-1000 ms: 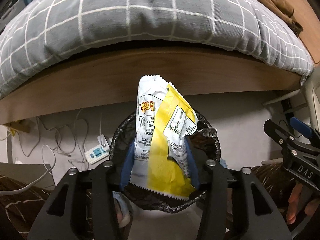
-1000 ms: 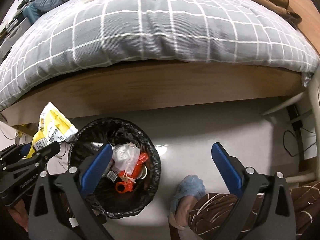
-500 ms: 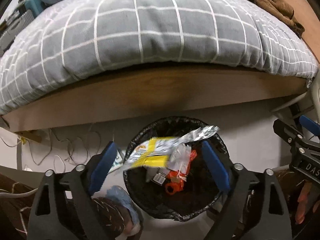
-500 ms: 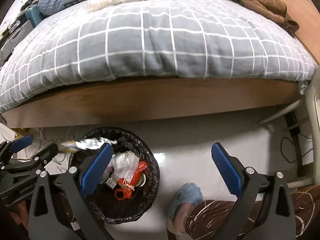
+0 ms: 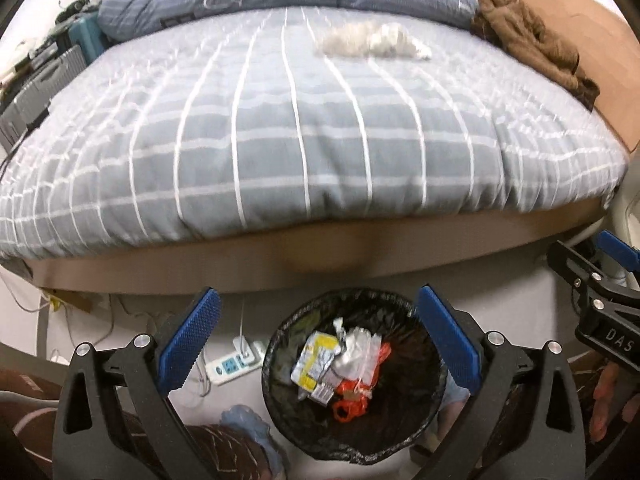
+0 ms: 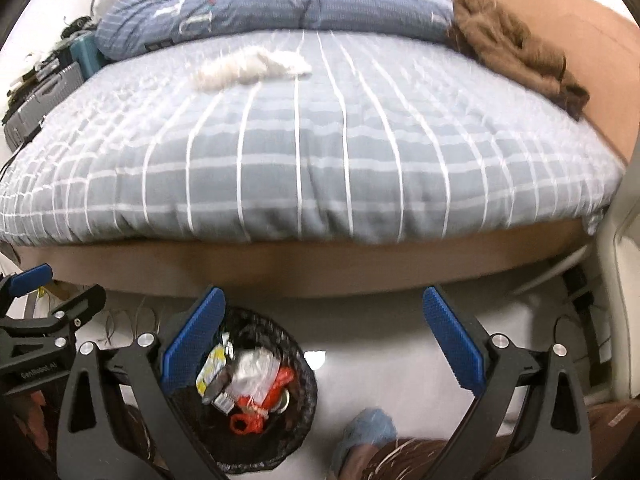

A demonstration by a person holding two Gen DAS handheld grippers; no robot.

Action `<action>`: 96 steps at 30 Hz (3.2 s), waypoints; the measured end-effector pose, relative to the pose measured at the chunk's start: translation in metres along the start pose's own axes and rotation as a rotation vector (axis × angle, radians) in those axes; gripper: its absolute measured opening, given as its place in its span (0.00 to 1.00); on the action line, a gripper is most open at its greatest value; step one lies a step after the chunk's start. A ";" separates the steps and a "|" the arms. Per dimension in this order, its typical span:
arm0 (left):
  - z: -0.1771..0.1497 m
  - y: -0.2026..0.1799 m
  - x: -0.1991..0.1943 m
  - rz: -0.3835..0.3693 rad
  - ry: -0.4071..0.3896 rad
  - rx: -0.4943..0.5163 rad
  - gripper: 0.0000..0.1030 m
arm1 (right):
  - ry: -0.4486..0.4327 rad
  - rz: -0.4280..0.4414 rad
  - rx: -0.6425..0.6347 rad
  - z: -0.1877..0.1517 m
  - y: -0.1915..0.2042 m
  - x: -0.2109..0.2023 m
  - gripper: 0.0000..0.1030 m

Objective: Collect trash
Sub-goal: 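Move both tools back over the bed toward the bubble wrap and tissue, then grasp the white tissue with the right tool while the left tool grasps the bubble wrap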

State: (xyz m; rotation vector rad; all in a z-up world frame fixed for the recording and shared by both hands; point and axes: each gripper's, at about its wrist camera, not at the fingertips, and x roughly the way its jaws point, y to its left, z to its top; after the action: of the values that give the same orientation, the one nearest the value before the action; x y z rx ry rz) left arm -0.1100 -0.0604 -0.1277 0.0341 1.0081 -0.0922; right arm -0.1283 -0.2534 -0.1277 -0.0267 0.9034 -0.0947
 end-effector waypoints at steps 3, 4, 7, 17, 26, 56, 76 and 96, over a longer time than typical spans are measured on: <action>0.014 0.000 -0.015 -0.004 -0.046 0.002 0.94 | -0.045 0.008 0.009 0.011 -0.003 -0.010 0.93; 0.018 0.001 -0.017 -0.002 -0.060 0.003 0.94 | -0.061 0.012 0.014 0.016 -0.004 -0.014 0.93; 0.027 0.005 -0.021 0.000 -0.087 -0.004 0.94 | -0.092 0.022 0.021 0.026 -0.005 -0.021 0.93; 0.066 0.009 -0.015 0.004 -0.128 -0.005 0.94 | -0.162 0.048 -0.011 0.071 0.003 -0.025 0.93; 0.119 0.015 -0.008 -0.003 -0.179 -0.011 0.94 | -0.186 0.067 -0.012 0.118 0.002 -0.006 0.93; 0.260 0.042 0.095 0.005 -0.159 0.000 0.94 | -0.070 0.098 -0.079 0.255 0.043 0.165 0.89; 0.285 0.013 0.145 -0.036 -0.095 0.065 0.94 | -0.018 0.154 -0.119 0.268 0.040 0.189 0.09; 0.286 -0.035 0.172 -0.128 -0.043 0.110 0.85 | -0.038 0.135 -0.038 0.277 -0.004 0.178 0.09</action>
State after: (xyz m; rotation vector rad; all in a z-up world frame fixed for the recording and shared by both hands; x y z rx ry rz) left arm 0.2189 -0.1257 -0.1197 0.0681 0.9612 -0.2649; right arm 0.1987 -0.2786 -0.0955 -0.0030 0.8667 0.0484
